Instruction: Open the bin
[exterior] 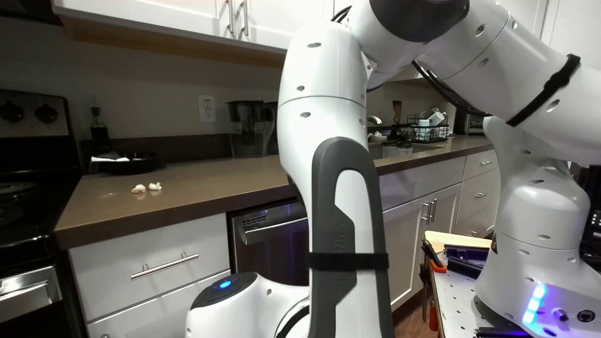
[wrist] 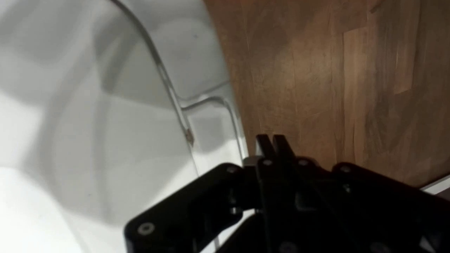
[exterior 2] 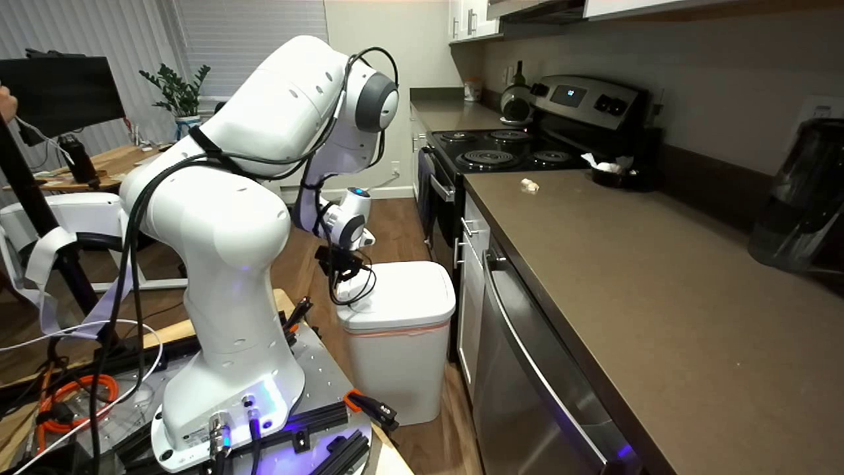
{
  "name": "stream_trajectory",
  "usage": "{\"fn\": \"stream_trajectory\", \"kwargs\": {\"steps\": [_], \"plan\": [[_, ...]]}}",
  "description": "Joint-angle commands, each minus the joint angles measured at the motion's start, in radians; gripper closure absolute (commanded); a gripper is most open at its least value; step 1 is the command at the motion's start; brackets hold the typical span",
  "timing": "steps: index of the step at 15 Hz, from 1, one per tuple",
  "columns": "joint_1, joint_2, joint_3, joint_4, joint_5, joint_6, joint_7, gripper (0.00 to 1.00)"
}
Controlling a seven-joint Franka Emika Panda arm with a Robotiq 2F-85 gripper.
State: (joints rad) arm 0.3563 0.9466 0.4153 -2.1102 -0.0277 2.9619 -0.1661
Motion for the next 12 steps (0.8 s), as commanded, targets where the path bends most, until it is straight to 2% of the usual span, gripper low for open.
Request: {"fn": "stream_trajectory", "kwargs": {"steps": [1,4,6,8,12], "plan": [[0.01,0.029,-0.03,0.02,-0.059,0.05,-0.013,0.91],[0.013,0.049,-0.045,0.023,-0.087,0.07,-0.008,0.89],[0.016,0.058,-0.05,0.018,-0.096,0.075,-0.004,0.93],[0.019,0.057,-0.052,0.016,-0.102,0.07,-0.002,0.93],[0.03,0.017,-0.062,0.011,-0.1,0.029,0.013,0.89]]}}
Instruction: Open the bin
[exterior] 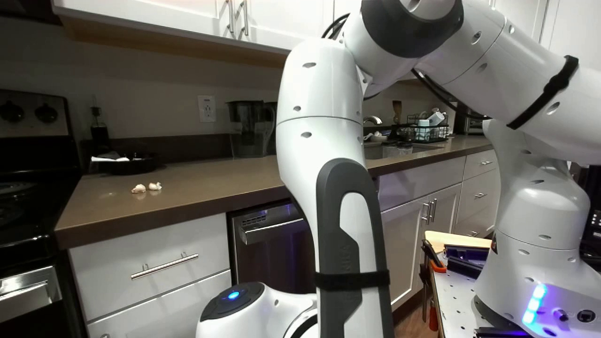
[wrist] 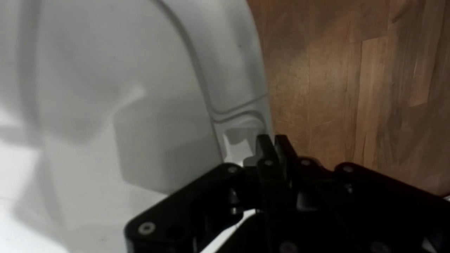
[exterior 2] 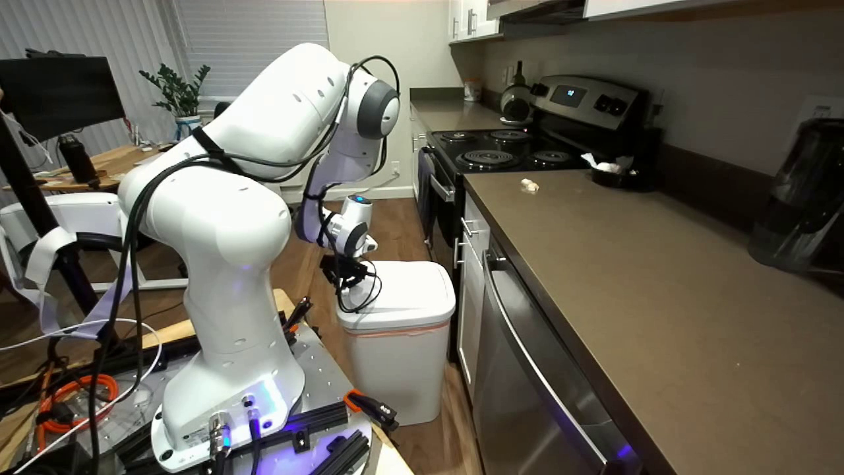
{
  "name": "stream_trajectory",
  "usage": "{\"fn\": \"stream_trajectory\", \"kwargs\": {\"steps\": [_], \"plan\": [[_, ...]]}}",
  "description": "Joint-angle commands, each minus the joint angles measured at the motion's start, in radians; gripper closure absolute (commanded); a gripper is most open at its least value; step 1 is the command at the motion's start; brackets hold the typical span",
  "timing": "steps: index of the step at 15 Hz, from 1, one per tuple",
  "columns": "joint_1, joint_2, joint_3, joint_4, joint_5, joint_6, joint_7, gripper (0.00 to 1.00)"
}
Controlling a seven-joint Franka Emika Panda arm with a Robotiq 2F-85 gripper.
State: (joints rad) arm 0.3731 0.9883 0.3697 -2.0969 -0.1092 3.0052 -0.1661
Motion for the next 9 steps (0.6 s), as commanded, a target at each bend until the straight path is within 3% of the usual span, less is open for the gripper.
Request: {"fn": "stream_trajectory", "kwargs": {"steps": [1,6,9], "plan": [[0.009,-0.036,-0.013,-0.002,-0.017,-0.036,0.013,0.88],[-0.004,-0.16,0.003,-0.005,-0.001,-0.261,0.023,0.83],[-0.025,-0.249,0.034,0.011,0.033,-0.491,0.022,0.92]]}}
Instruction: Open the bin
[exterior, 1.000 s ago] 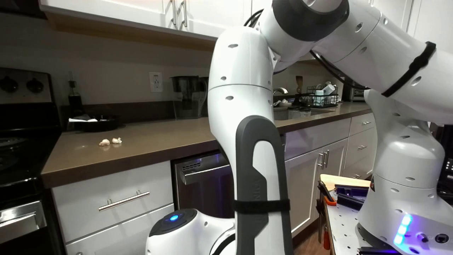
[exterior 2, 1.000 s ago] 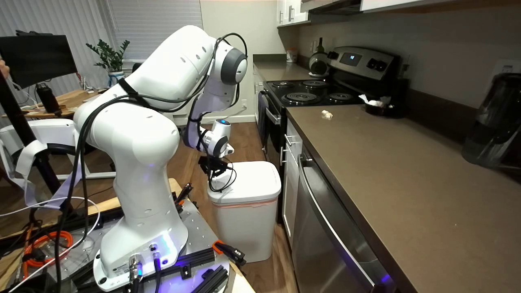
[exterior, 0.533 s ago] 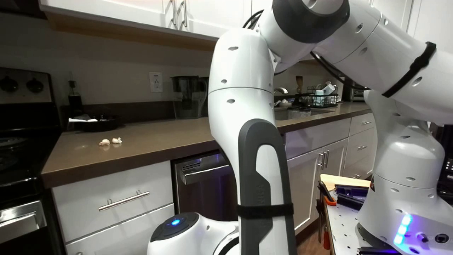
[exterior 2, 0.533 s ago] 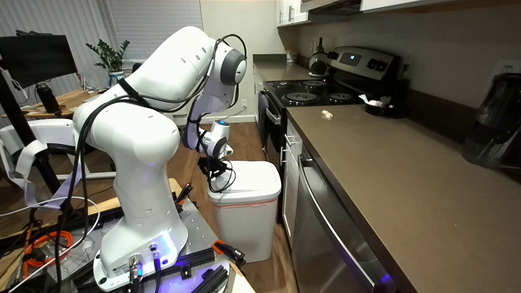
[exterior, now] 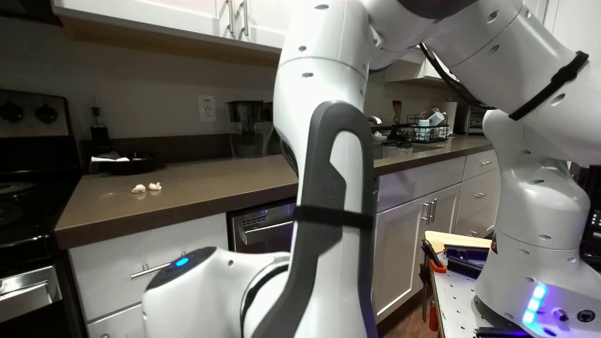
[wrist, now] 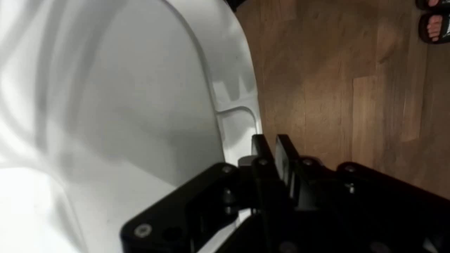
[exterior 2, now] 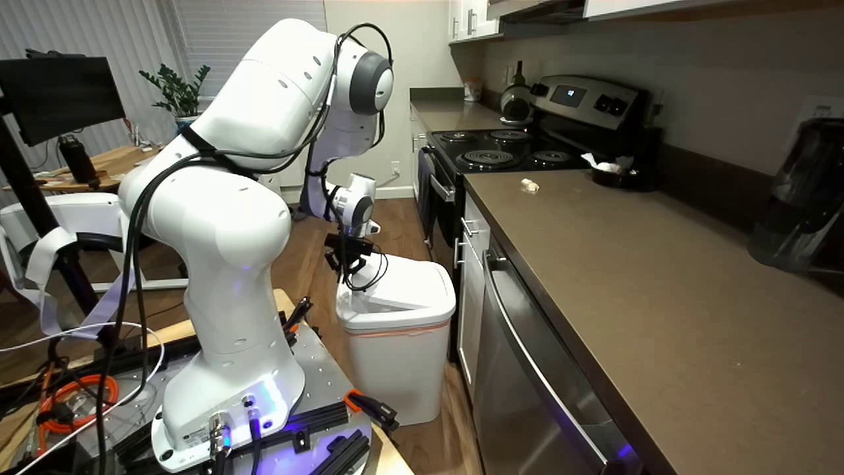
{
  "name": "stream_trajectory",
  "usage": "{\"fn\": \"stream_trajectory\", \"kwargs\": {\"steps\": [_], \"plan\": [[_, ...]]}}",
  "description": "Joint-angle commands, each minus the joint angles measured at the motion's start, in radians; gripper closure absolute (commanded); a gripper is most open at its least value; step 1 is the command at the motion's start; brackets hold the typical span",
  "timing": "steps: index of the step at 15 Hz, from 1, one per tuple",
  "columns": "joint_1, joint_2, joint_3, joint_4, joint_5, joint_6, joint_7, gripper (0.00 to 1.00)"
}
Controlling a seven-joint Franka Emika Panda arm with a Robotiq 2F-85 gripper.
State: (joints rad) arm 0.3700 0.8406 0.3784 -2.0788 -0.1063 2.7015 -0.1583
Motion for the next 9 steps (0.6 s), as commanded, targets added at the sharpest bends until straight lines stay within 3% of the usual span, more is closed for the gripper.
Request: {"fn": "stream_trajectory", "kwargs": {"steps": [1,5,9], "plan": [[-0.026,-0.128,0.031,0.004,0.044,-0.262,0.01,0.93],[-0.037,-0.222,0.039,0.058,0.123,-0.533,0.003,0.94],[-0.027,-0.283,0.019,0.092,0.17,-0.676,0.009,0.94]]}}
